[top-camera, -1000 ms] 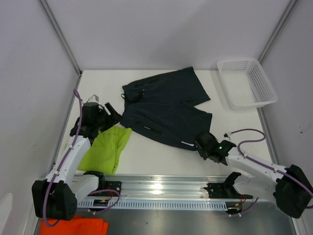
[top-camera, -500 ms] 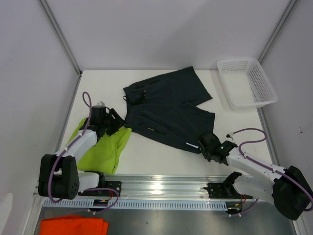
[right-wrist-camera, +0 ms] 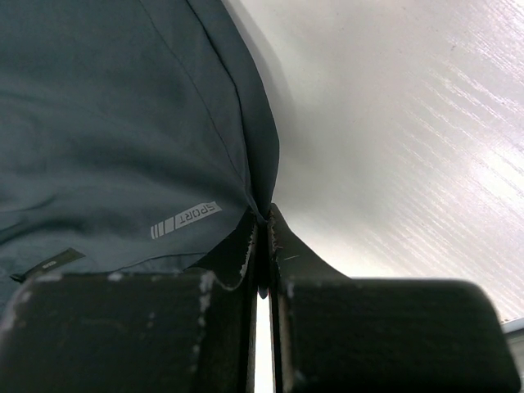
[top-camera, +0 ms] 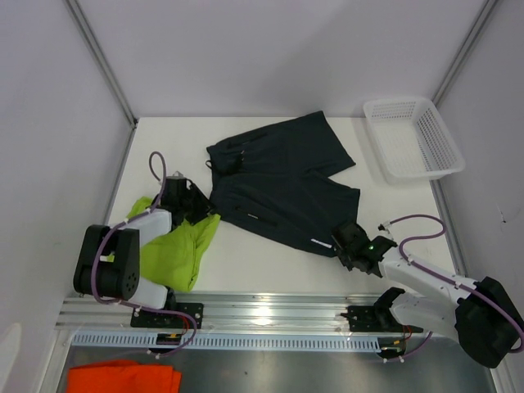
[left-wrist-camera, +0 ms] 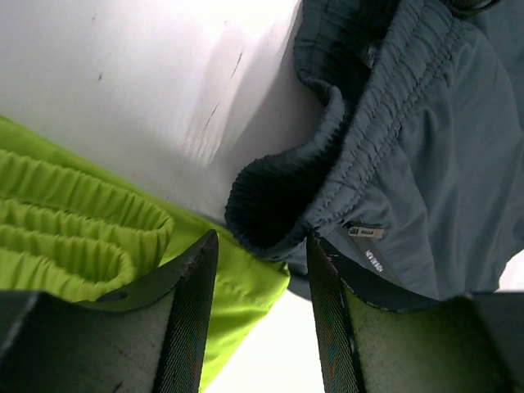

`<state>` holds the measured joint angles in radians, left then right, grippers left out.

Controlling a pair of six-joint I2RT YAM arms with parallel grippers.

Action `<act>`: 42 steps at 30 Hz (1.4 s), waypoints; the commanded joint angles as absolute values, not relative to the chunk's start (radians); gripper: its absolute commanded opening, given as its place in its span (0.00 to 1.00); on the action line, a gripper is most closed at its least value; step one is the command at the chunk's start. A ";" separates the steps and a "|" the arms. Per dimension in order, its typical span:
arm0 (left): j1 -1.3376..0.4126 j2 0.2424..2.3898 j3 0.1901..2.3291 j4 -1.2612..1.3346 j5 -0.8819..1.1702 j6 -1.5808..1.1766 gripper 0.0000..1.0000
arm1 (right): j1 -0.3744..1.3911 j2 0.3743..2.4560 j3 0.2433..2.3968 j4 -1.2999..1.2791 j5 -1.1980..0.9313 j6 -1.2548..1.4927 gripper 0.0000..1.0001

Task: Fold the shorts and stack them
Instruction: Fold the shorts

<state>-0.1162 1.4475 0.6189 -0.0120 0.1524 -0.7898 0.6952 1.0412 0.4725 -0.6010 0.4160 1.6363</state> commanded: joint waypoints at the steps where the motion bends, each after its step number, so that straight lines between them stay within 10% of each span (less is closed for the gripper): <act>1: -0.123 1.468 0.641 0.084 0.130 -0.827 0.50 | 0.695 1.017 0.468 -0.598 0.439 1.629 0.00; 7: -0.133 1.491 0.655 0.092 0.060 -0.828 0.48 | 0.695 1.006 0.459 -0.597 0.436 1.629 0.00; 19: -0.161 1.551 0.673 0.141 0.006 -0.841 0.00 | 0.699 1.011 0.488 -0.621 0.430 1.591 0.00; 42: -0.192 1.299 0.776 -0.324 0.126 -0.850 0.00 | 0.693 0.930 0.738 -0.899 0.433 1.339 0.00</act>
